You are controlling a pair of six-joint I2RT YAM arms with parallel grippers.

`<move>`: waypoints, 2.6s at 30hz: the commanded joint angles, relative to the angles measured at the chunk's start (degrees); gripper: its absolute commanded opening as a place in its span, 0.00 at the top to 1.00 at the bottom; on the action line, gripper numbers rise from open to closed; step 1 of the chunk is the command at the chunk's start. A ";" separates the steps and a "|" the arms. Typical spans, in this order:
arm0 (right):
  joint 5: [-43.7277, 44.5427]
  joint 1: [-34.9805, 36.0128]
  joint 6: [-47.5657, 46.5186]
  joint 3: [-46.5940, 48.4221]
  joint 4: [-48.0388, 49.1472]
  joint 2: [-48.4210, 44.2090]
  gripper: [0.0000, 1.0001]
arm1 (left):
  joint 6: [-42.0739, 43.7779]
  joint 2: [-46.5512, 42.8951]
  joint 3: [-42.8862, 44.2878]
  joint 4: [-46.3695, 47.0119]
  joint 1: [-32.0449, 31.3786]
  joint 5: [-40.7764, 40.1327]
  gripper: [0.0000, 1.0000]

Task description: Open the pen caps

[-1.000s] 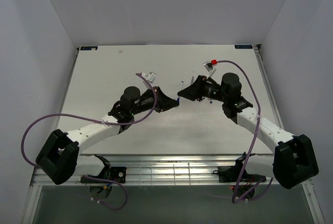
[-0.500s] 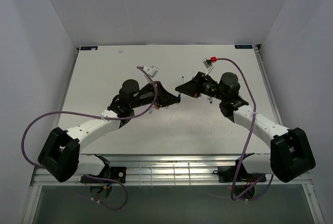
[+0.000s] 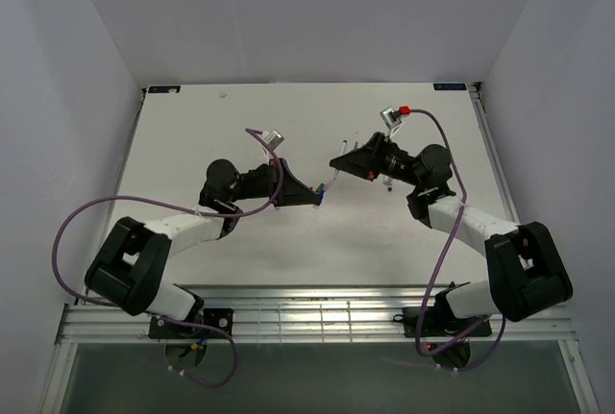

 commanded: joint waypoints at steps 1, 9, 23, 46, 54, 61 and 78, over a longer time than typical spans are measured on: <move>4.53 -0.26 -16.93 5.60 -15.35 -6.73 0.92 | 18.59 -11.15 3.03 -21.67 -1.45 -5.96 1.00; 34.51 -2.63 -40.85 20.66 -73.13 -7.46 0.92 | 36.75 -20.06 9.28 -73.25 -2.87 -48.02 1.00; 27.58 -25.22 -47.80 18.29 -80.04 2.82 0.92 | 43.97 -11.72 5.08 -77.36 4.96 -62.87 1.00; 26.18 -25.75 -52.64 24.18 -75.99 22.08 0.84 | 43.53 3.32 4.11 -64.77 5.84 -54.52 0.59; 26.00 -25.14 -53.08 27.69 -76.87 25.77 0.74 | 42.74 4.38 4.11 -63.97 5.92 -53.46 0.48; 25.83 -24.26 -53.17 28.84 -76.79 26.74 0.61 | 43.00 2.09 4.02 -65.38 6.01 -54.34 0.43; 28.37 -23.29 -52.91 25.86 -78.27 16.12 0.55 | 40.20 -7.74 1.65 -70.74 6.28 -60.04 0.22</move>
